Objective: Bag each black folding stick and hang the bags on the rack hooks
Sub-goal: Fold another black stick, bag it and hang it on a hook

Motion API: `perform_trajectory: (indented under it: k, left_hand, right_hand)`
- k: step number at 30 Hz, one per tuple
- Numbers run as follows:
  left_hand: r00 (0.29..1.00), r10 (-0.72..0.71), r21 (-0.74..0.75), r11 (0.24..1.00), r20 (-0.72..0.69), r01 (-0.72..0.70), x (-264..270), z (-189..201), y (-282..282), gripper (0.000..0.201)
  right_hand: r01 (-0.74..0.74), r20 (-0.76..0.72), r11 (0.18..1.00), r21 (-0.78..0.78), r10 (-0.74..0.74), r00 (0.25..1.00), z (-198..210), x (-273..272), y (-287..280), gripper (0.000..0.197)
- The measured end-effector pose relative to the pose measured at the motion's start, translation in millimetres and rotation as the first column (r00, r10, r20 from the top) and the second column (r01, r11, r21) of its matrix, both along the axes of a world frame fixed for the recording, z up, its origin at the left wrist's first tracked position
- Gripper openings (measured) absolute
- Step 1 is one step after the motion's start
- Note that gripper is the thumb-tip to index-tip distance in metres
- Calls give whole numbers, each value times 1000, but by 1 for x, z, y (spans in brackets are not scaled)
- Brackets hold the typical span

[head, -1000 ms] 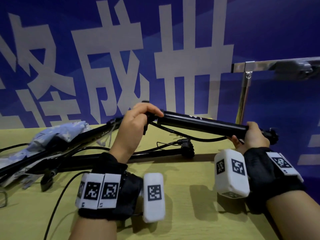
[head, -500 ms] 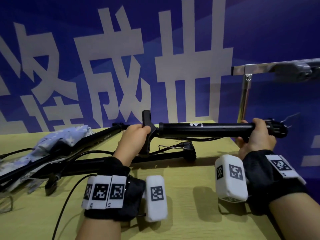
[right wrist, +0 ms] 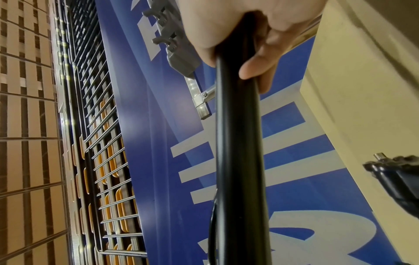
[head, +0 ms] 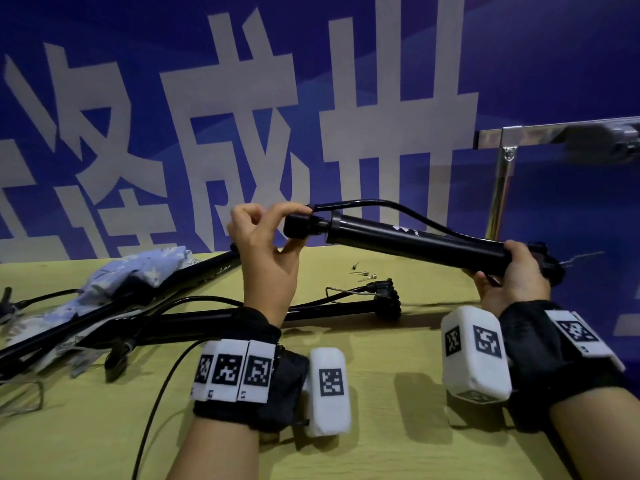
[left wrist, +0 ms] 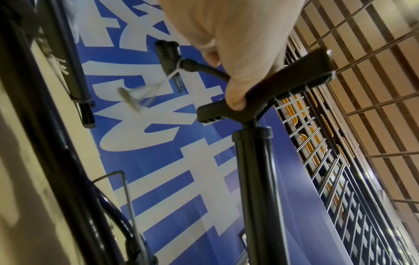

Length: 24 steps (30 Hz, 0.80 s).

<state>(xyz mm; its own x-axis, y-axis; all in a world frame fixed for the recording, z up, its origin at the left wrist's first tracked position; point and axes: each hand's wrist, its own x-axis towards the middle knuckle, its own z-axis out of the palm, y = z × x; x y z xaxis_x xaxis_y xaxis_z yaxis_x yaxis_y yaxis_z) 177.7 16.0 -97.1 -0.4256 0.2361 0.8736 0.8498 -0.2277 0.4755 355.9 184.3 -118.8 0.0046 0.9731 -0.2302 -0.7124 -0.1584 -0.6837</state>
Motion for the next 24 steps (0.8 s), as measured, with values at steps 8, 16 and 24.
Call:
perform_trajectory:
  k: [8, 16, 24]
  left_hand:
    - [471, -432, 134, 830, 769, 541, 10, 14, -5, 51]
    - [331, -272, -14, 753, 904, 658, -2, 11, -10, 32]
    - [460, -291, -71, 780, 839, 622, 1, 11, -5, 24]
  right_hand:
    - [26, -155, 999, 26, -22, 988, -2, 8, 12, 21]
    - [13, -191, 996, 93, 5, 981, -5, 7, 20, 24]
    - [13, -94, 999, 39, -10, 996, -10, 9, 24, 25]
